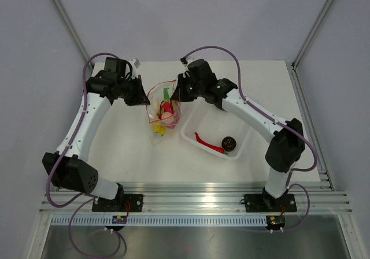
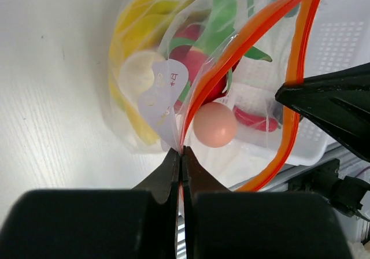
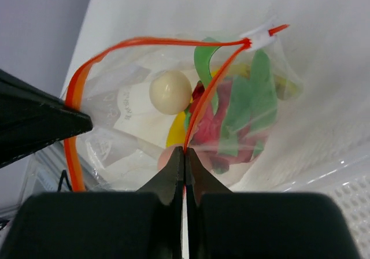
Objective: Place the food in the zip-top bag and seal the zipper
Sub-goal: Adjust the zipper food storage bag at the center of the board.
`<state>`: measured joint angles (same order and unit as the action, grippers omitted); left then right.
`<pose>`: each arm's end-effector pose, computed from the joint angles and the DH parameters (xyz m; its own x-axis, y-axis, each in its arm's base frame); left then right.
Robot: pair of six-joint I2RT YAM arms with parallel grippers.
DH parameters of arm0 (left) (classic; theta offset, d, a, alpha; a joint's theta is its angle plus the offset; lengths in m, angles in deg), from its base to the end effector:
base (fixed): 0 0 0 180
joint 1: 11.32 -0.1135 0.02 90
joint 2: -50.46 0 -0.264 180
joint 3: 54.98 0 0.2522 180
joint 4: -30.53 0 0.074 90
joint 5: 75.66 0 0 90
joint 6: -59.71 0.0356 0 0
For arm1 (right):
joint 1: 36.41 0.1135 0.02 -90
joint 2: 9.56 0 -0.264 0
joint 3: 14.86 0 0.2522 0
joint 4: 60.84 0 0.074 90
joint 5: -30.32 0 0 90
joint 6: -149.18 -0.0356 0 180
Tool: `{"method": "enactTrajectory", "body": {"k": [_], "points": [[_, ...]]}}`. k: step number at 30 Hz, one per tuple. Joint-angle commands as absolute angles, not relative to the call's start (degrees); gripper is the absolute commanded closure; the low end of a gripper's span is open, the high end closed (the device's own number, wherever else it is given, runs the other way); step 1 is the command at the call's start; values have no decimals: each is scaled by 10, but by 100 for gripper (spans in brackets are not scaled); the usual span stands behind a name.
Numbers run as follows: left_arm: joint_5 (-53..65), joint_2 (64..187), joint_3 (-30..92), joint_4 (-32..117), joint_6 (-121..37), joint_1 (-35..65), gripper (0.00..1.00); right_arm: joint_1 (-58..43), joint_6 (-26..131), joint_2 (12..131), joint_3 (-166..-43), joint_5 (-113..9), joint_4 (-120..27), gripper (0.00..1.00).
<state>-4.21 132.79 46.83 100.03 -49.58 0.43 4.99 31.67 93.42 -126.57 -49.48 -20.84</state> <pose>0.2833 -0.0705 0.3767 -0.8380 -0.1456 -0.5259 0.1233 0.8883 -0.4423 0.3122 0.2837 0.3524 -0.6984 -0.0097 -0.7156 -0.4981 0.7246 0.4763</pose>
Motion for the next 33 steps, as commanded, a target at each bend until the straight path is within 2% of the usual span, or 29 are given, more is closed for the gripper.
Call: {"method": "enactTrajectory", "body": {"k": [1,4,12,14,17,21,24,29,33], "points": [[-19,1376,461,973,-495,6,100,47,347,1011,-1309,-521,-186,100],[-11,1398,496,993,-493,9,100,44,360,1054,-1363,-523,-134,100],[-60,1355,621,1019,-508,9,100,45,368,942,-1388,-547,-168,100],[-61,1355,614,1012,-510,9,100,45,366,927,-1377,-547,-178,100],[-56,1362,539,993,-516,9,100,45,356,925,-1329,-541,-206,100],[-57,1385,451,956,-519,9,100,45,360,967,-1315,-533,-198,100],[-53,1407,474,990,-514,9,100,45,369,997,-1363,-527,-160,100],[-60,1368,583,1019,-509,10,100,45,376,951,-1394,-552,-164,100],[-63,1347,581,1015,-510,10,100,45,376,931,-1379,-558,-179,100]]}}
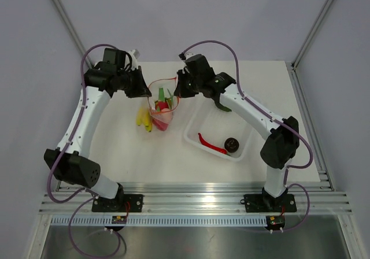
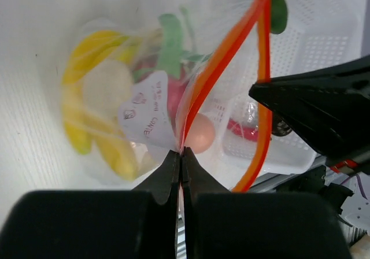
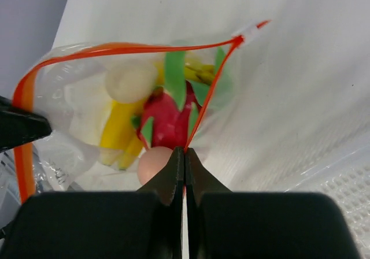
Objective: Place the food in the zip-top bag and seal the zipper
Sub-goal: Adjust the zipper food storage bag at the center of the board, then pick up the fake fruit from the bin.
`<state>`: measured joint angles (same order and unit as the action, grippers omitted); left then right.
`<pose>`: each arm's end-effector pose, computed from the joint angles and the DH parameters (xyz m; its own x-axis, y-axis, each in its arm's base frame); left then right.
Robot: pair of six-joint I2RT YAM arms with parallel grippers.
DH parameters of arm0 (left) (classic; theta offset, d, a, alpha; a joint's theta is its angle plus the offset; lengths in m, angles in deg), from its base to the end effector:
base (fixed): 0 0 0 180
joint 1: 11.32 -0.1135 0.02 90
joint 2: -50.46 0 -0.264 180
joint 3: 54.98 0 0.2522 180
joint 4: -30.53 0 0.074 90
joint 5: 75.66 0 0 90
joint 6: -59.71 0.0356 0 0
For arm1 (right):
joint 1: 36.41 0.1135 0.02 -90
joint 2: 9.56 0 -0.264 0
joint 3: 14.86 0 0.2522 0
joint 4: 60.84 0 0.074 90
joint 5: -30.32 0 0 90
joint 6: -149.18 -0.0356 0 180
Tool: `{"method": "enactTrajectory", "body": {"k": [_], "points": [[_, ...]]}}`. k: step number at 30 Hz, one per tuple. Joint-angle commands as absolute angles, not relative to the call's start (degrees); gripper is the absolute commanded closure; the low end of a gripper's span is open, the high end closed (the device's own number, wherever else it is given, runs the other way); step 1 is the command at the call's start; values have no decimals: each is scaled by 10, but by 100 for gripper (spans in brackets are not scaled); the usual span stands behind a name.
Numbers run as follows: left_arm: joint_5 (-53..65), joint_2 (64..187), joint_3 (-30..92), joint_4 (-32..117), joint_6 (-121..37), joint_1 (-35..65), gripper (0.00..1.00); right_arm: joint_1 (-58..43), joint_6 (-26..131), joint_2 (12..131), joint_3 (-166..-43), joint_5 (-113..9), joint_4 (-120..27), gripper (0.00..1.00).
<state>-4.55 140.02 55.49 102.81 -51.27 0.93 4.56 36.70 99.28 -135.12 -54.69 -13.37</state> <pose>0.3110 -0.0793 0.3834 -0.8554 -0.1609 -0.4923 0.0985 0.8826 -0.4597 0.3309 0.2915 0.3489 -0.6806 -0.0866 -0.7275 -0.4827 0.8000 0.3564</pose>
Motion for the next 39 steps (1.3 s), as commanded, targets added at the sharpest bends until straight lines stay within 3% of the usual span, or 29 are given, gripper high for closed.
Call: {"method": "enactTrajectory", "body": {"k": [1,6,16,18,19,20,22,26,32,39], "points": [[-59,1347,564,1011,-510,10,100,45,374,934,-1370,-556,-184,100],[-40,1364,451,983,-509,10,100,45,354,959,-1298,-534,-215,100],[-66,1352,439,973,-511,11,100,45,349,958,-1258,-521,-220,100],[-78,1346,438,969,-514,12,100,45,353,950,-1261,-523,-217,89],[-82,1343,438,964,-517,12,100,45,354,942,-1263,-527,-212,64],[-86,1341,437,962,-518,12,100,45,359,937,-1265,-531,-205,55],[-92,1335,436,958,-522,13,100,45,362,918,-1266,-544,-195,40],[-97,1336,425,954,-524,15,100,45,382,864,-1243,-582,-183,22],[-100,1338,418,945,-524,15,100,37,409,754,-1155,-691,-168,17],[-104,1338,410,941,-523,16,100,-18,390,691,-1022,-728,-111,18]]}}
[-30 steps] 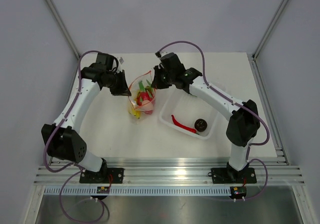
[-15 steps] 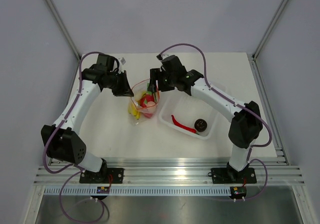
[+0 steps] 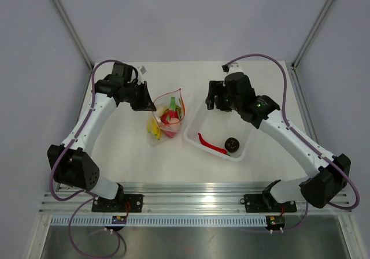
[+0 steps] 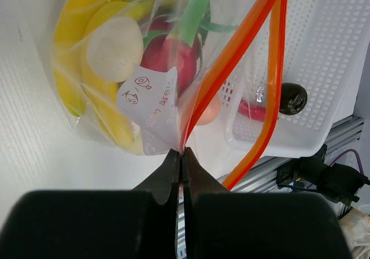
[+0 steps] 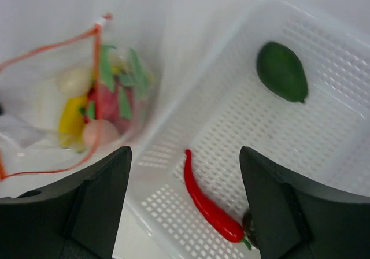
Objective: Place the food in the zip-top bag and seal the zipper
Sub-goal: Pick up the fake fruit from the bin.
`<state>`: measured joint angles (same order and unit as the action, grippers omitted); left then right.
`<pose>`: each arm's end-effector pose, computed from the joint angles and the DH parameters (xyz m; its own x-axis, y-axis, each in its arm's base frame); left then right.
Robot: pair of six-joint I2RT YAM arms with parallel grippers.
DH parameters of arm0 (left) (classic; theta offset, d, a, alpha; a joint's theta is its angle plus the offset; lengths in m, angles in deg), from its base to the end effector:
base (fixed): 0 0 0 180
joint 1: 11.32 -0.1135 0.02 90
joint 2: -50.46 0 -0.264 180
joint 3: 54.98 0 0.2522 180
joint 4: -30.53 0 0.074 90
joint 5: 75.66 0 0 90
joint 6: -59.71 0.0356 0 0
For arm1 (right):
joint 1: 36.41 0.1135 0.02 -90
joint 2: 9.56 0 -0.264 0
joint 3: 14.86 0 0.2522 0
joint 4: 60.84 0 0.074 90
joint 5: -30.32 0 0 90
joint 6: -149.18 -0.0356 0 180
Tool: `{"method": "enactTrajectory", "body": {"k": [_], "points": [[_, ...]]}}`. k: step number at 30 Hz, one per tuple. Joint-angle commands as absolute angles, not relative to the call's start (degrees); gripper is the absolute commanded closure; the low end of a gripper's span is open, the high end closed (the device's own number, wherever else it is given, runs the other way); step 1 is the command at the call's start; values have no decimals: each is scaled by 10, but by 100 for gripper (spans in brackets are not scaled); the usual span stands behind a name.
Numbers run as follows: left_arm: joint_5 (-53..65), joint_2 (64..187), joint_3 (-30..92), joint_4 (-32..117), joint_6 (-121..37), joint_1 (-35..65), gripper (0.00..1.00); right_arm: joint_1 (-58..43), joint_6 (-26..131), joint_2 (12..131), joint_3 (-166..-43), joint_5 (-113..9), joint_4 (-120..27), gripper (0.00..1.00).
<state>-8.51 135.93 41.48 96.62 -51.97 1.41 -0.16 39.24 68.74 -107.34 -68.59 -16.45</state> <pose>0.2972 -0.0813 0.3372 -0.8985 -0.1460 -0.4140 0.0945 0.8566 -0.5073 0.2495 0.1761 0.3789 -0.5439 0.0190 -0.8390 -0.3093 0.9248 0.2215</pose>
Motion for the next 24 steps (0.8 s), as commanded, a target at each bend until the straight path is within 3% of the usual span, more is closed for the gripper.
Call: {"method": "enactTrajectory", "body": {"k": [1,8,24], "points": [[-104,1337,407,939,-524,16,100,-18,389,691,-1009,-741,-104,17],[-112,1340,396,932,-522,17,100,-19,397,717,-914,-772,-80,16],[-97,1332,390,939,-515,18,100,-19,404,822,-852,-759,-125,20]]}}
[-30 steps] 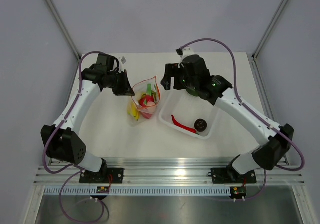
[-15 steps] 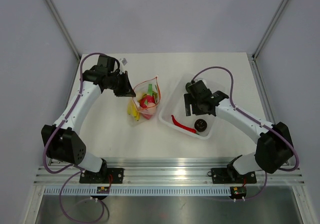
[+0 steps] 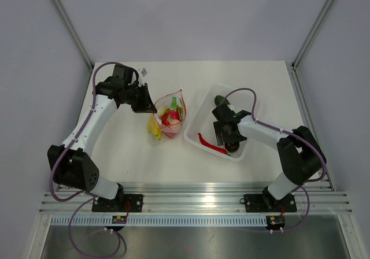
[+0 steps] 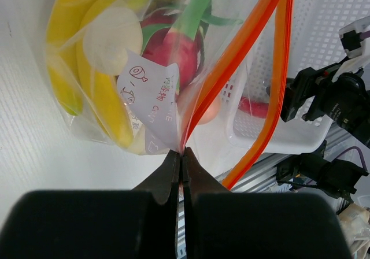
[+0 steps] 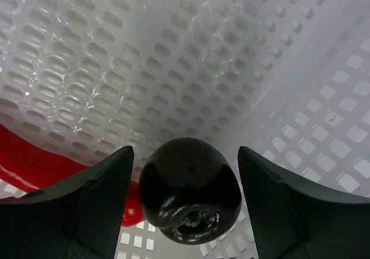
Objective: Place the food in the zip-top bag and seal the zipper
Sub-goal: Pick up the fake fruit from the bin.
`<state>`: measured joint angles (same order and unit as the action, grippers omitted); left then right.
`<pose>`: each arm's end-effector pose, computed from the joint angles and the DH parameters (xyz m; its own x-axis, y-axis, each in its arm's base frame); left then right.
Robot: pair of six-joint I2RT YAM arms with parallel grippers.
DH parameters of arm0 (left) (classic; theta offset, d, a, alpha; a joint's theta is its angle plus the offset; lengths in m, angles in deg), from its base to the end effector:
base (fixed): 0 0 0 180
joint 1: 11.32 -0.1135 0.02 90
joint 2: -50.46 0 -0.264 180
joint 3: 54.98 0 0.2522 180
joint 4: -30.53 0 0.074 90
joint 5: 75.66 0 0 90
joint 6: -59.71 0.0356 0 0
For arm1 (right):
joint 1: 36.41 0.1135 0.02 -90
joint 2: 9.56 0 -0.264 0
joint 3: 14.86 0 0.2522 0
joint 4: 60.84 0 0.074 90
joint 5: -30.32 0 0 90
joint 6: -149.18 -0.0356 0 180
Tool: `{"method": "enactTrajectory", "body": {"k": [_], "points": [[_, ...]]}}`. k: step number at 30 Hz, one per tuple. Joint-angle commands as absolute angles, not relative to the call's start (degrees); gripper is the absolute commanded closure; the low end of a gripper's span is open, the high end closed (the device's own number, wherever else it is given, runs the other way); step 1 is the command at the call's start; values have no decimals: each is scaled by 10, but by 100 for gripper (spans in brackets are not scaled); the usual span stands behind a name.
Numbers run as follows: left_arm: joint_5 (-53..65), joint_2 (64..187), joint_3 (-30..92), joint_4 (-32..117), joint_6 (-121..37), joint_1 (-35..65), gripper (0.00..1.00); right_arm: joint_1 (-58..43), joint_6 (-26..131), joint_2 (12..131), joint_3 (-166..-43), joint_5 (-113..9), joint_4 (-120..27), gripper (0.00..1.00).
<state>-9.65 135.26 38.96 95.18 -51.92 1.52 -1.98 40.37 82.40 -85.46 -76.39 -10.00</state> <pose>0.2945 -0.0820 0.3287 -0.9046 -0.1392 -0.4029 0.1012 0.8480 -0.5202 0.2507 0.1595 0.1826 -0.8946 -0.2388 -0.3776 -0.1908 0.9684 -0.1606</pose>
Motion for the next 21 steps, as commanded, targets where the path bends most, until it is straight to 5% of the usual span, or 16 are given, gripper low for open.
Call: {"method": "enactTrajectory", "body": {"k": [1,7,21], "points": [[-98,1332,389,939,-516,18,100,-19,404,822,-850,-758,-127,22],[-99,1332,386,935,-518,20,100,-20,412,797,-876,-773,-109,60],[-97,1320,374,933,-522,22,100,44,373,744,-1122,-668,-62,59]]}}
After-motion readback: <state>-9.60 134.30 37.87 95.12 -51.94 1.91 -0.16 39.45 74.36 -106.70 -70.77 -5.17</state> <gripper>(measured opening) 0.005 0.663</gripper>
